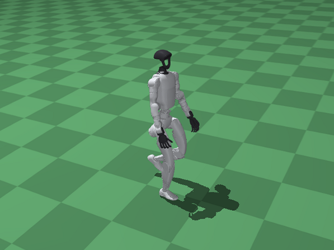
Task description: Walk
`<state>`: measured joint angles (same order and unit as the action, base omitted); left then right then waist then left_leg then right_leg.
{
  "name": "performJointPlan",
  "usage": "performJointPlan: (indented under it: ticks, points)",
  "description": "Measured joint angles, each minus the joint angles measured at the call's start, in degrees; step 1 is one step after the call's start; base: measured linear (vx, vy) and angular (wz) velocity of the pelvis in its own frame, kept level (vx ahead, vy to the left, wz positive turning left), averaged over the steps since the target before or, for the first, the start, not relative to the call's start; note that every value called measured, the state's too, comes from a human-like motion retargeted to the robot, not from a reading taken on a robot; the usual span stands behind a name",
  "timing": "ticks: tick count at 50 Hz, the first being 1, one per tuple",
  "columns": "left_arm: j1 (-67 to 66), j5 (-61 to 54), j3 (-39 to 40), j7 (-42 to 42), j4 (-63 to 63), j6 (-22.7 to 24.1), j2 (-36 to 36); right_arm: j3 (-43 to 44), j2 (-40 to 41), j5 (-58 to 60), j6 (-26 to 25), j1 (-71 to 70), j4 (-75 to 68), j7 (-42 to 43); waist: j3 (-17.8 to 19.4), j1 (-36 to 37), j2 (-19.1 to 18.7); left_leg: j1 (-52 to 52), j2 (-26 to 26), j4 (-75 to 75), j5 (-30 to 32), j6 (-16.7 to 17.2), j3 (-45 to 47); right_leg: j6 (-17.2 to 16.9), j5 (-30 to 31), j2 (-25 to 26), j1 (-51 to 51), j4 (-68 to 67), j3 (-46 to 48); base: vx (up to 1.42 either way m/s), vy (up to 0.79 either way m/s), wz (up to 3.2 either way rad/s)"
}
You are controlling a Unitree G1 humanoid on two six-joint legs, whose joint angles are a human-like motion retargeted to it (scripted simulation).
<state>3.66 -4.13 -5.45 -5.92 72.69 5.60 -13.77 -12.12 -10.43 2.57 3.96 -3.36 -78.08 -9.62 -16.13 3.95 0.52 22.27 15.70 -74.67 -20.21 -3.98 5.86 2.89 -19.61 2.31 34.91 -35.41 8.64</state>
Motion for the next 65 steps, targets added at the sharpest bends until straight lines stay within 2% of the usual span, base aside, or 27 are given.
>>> performJointPlan:
  ticks: [3,5,7,11,16,18,20,25,29,33,37,40,44,50,57,65]
  points:
    - [-1.06,1.11,-1.17,-0.37,0.94,-1.01,0.5,-0.84,-1.75,0.03,0.12,-2.43,1.66,1.57,-0.38,1.7,-0.26,8.19,6.29,-7.89,-3.72,-4.3,3.65,0.82,-2.15,1.27,-2.49,1.56,1.46,0.42,-0.21,0.27]
    - [-0.87,2.11,-1.65,-0.53,0.95,-1.69,0.87,-0.63,-3.3,0.03,-0.14,-4.99,2.59,2.21,-0.69,2.5,0.17,13.69,7.51,-8.49,-7.01,-6.2,5.96,0.74,-2.03,1.55,-5.35,6.33,2.37,0.41,-0.17,0.43]
    - [-2.01,2.81,-1.9,-0.38,0.49,-1.67,1.13,-0.68,-4.17,0.03,-0.1,-6.36,3.67,2.84,-0.86,3.44,0.21,16.99,8.13,-5.81,-10.34,-6.71,9.2,0.46,-3.36,1.85,-6.91,6.98,3.25,0.4,-0.12,0.39]
    - [-4.17,3.99,-1.57,0.11,-0.88,-1.35,1.41,-0.32,-5.52,-0.22,0.13,-8.99,5.59,3.57,-0.97,3.81,0.88,19.98,6.2,8.18,-12.29,-5.11,17.28,-0.34,-4.8,1.35,-10.96,10.77,4.94,0.4,-0.07,0.52]
    - [-6.38,4.67,-0.7,0.79,-1.63,-0.94,1.62,-0.28,-5.92,-0.63,0.66,-11.09,6.68,3.68,-2.4,2.59,1.24,18.9,1.42,32.58,-8.24,-0.94,29.42,-1.07,-6.25,0.52,-14.37,14.68,7.85,0.39,0.0,0.7]
    - [-7.11,4.71,-0.43,0.91,-1.61,-0.95,1.74,-0.27,-5.72,-0.6,0.81,-11.29,6.98,3.51,-3.33,2.21,0.91,18.77,1.05,37.73,-7.15,0.26,33.4,-1.13,-7.41,0.5,-14.72,13.98,9.25,0.36,0.03,0.67]
    - [-7.69,4.66,-0.04,0.9,-1.53,-1.01,1.77,-0.35,-5.48,-0.65,0.97,-11.33,7.26,3.18,-4.43,2.03,0.71,18.45,0.8,40.64,-6.2,0.71,36.48,-1.05,-8.76,0.46,-14.87,12.83,10.23,0.37,0.05,0.58]
    - [-8.26,3.2,1.62,0.56,-1.15,-1.46,1.6,-0.51,-4.48,-0.87,1.01,-10.54,7.01,2.01,-6.18,1.12,2.78,15.17,-3.23,44.85,-3.51,-1.28,39.73,-2.01,-11.34,-2.63,-15.13,7.1,10.31,0.4,0.07,0.75]
    - [-7.76,1.56,1.82,0.64,-1.61,-1.5,1.23,-0.54,-3.96,-1.14,0.67,-9.02,6.1,0.88,-5.52,-0.79,6.03,11.59,-10.18,47.31,-3.94,-3.73,37.32,-5.4,-10.67,-7.94,-13.24,-6.23,6.81,0.39,0.07,1.23]
    - [-6.01,1.0,0.2,1.32,-3.59,-1.19,0.61,-0.33,-4.31,-2.06,0.14,-7.91,5.06,-0.08,-3.01,-3.79,9.6,7.4,-19.3,51.22,-3.47,-5.3,33.57,-9.39,-5.9,-15.45,-8.23,-26.71,2.69,0.33,0.03,1.58]
    - [-3.13,1.34,-2.79,3.21,-6.85,-0.69,-0.56,0.08,-4.57,-2.58,-0.45,-8.0,3.88,-0.52,-0.28,-6.75,11.42,3.38,-26.46,56.56,-1.41,-5.23,28.56,-9.39,-7.06,-20.13,-2.19,-37.01,-1.84,0.26,-0.03,1.56]
    - [-0.75,1.76,-5.31,4.58,-9.37,-0.47,-1.63,0.06,-4.47,-2.26,-0.9,-8.63,3.25,-0.34,1.84,-8.36,10.9,-0.98,-29.32,62.44,1.09,-4.17,24.07,-8.14,-10.32,-20.16,1.17,-33.81,-4.64,0.22,-0.06,1.36]
    - [1.57,2.65,-8.72,5.1,-10.78,-0.05,-2.71,-0.73,-3.68,-0.99,-1.63,-9.05,3.1,0.38,4.46,-8.85,8.33,-7.18,-29.2,70.03,4.56,-2.64,17.65,-7.88,-9.99,-13.94,1.91,-19.29,-9.83,0.2,-0.08,1.05]
    - [3.26,4.7,-12.26,3.71,-8.37,-0.23,-3.53,-3.01,-1.64,1.03,-2.34,-9.3,3.16,0.59,5.13,-7.77,5.94,-10.71,-27.31,74.58,6.94,-1.67,9.71,-9.11,-3.11,-4.77,-0.91,-0.6,-19.43,0.17,-0.09,0.83]
    - [0.59,6.25,-12.43,0.99,-3.35,-2.06,-2.12,-5.29,0.89,3.6,-2.24,-9.35,3.84,0.63,4.2,-5.56,6.99,-12.89,-27.36,74.9,6.69,-1.2,5.71,-7.47,-4.39,-5.42,-4.23,1.34,-17.68,0.14,-0.11,0.53]
    - [-0.96,6.45,-11.76,-0.57,-2.28,-2.22,-1.8,-7.1,2.23,4.95,-2.1,-10.88,3.54,0.95,4.94,-3.49,6.66,-15.97,-25.38,77.17,7.13,0.08,3.45,-6.51,-3.96,-5.27,-9.55,6.62,-12.47,0.09,-0.08,0.36]
